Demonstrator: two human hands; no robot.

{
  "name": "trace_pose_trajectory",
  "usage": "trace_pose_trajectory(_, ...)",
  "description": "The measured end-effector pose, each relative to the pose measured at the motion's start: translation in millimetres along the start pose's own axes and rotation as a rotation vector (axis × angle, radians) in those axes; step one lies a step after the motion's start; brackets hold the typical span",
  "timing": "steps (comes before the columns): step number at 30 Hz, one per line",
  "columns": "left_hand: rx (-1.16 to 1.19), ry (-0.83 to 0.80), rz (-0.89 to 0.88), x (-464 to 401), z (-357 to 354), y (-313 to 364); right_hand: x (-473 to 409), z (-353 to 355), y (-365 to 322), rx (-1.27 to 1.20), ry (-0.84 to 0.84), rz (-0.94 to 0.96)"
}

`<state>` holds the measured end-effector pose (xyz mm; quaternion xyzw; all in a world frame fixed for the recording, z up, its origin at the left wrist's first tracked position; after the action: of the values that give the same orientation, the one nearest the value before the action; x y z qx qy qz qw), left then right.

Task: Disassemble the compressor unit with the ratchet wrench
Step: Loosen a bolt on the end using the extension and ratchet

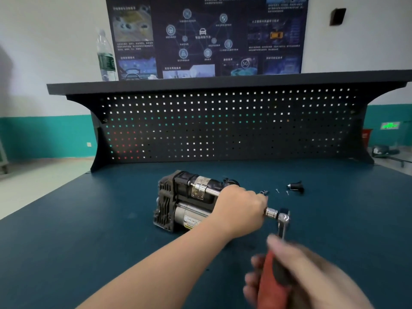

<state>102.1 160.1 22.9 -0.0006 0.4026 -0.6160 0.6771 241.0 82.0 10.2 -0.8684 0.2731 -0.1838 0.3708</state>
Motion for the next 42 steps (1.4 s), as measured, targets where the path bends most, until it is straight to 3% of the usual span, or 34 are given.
trace_pose_trajectory(7, 0.172, 0.094, -0.071, 11, 2, -8, -21, 33, 37, 0.1, 0.357, 0.281)
trace_pose_trajectory(11, 0.162, -0.024, -0.151, 12, -1, -26, -32, 46, 26, 0.272, 0.377, 0.422)
trace_pose_trajectory(16, 0.282, -0.012, -0.093, 0, 3, -35, -42, 51, 23, 0.412, 0.348, 0.54)
trace_pose_trajectory(20, 0.249, -0.016, -0.134, 4, -2, -27, -45, 42, 45, 0.163, 0.314, 0.365)
trace_pose_trajectory(22, 0.174, -0.054, -0.217, 15, -9, -20, -43, 29, 50, -0.203, 0.126, 0.094)
trace_pose_trajectory(24, 0.116, -0.082, -0.264, 27, -17, -19, -34, 19, 34, -0.534, -0.202, -0.138)
trace_pose_trajectory(26, 0.102, -0.083, -0.301, 32, -19, -18, -27, 14, 25, -0.634, -0.404, -0.336)
trace_pose_trajectory(27, 0.125, -0.077, -0.302, 30, -17, -19, -25, 13, 25, -0.51, -0.342, -0.405)
trace_pose_trajectory(29, 0.154, -0.074, -0.271, 20, -11, -21, -21, 33, 27, -0.11, -0.139, -0.101)
trace_pose_trajectory(31, 0.141, -0.087, -0.268, 13, -7, -24, -49, 43, 53, -0.031, -0.002, -0.02)
trace_pose_trajectory(33, 0.159, -0.089, -0.297, 13, -6, -26, -51, 47, 63, 0.104, 0.133, 0.175)
trace_pose_trajectory(36, 0.185, -0.07, -0.316, 16, -5, -27, -56, 50, 75, 0.084, 0.274, 0.223)
trace_pose_trajectory(39, 0.231, -0.049, -0.294, 16, -7, -23, -44, 35, 69, -0.019, 0.227, 0.211)
trace_pose_trajectory(42, 0.194, -0.053, -0.306, 21, -13, -22, -27, 3, 36, -0.273, -0.015, -0.02)
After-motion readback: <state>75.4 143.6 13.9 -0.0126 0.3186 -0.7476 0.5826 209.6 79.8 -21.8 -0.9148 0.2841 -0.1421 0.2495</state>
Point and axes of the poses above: each hand's wrist, its own x-axis away from the middle knuckle, its own z-axis out of the back of the hand, y = z × x, the point moved 4 cm from there along -x, towards the middle knuckle, and after that the axes turned 8 degrees about -x, right-handed, at the moved point
